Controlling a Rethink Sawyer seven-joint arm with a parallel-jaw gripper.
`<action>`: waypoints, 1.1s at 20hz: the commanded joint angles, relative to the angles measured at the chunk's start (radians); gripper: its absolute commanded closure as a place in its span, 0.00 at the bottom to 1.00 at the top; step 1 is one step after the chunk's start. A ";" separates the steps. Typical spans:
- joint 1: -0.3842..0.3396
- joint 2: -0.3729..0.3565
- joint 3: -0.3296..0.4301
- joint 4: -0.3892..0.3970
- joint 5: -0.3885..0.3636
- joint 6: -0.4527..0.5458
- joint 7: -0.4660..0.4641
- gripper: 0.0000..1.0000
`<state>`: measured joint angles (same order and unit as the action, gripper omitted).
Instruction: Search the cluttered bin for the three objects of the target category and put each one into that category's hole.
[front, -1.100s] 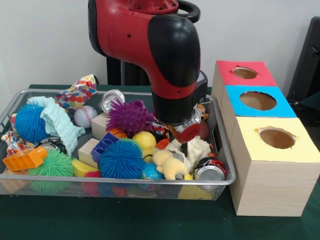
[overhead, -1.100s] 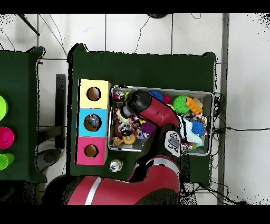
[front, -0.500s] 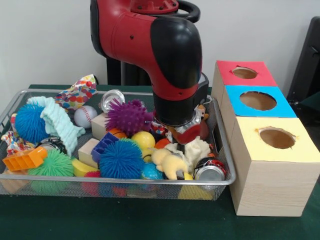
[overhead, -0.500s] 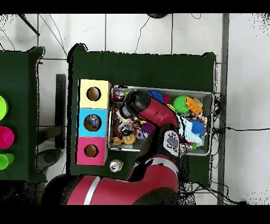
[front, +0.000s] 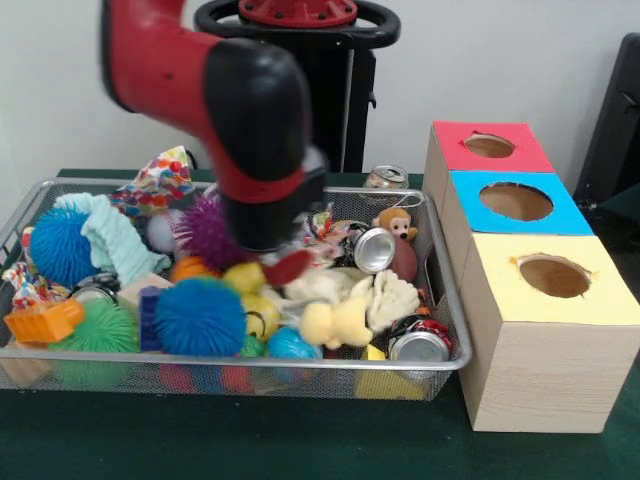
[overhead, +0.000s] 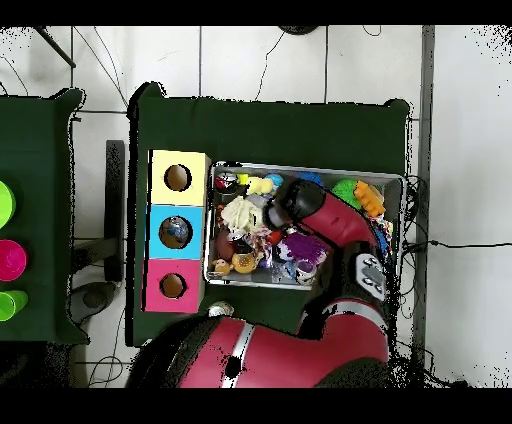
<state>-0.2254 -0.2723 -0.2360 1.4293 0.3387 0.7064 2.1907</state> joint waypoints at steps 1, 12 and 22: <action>-0.206 0.043 0.037 -0.120 -0.206 0.053 -0.276 1.00; -0.278 0.028 0.120 -0.139 -0.367 0.057 -0.240 1.00; -0.261 -0.031 0.160 -0.127 -0.388 0.141 -0.165 1.00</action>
<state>-0.4461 -0.2776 -0.1281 1.3273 0.0432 0.7417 2.1907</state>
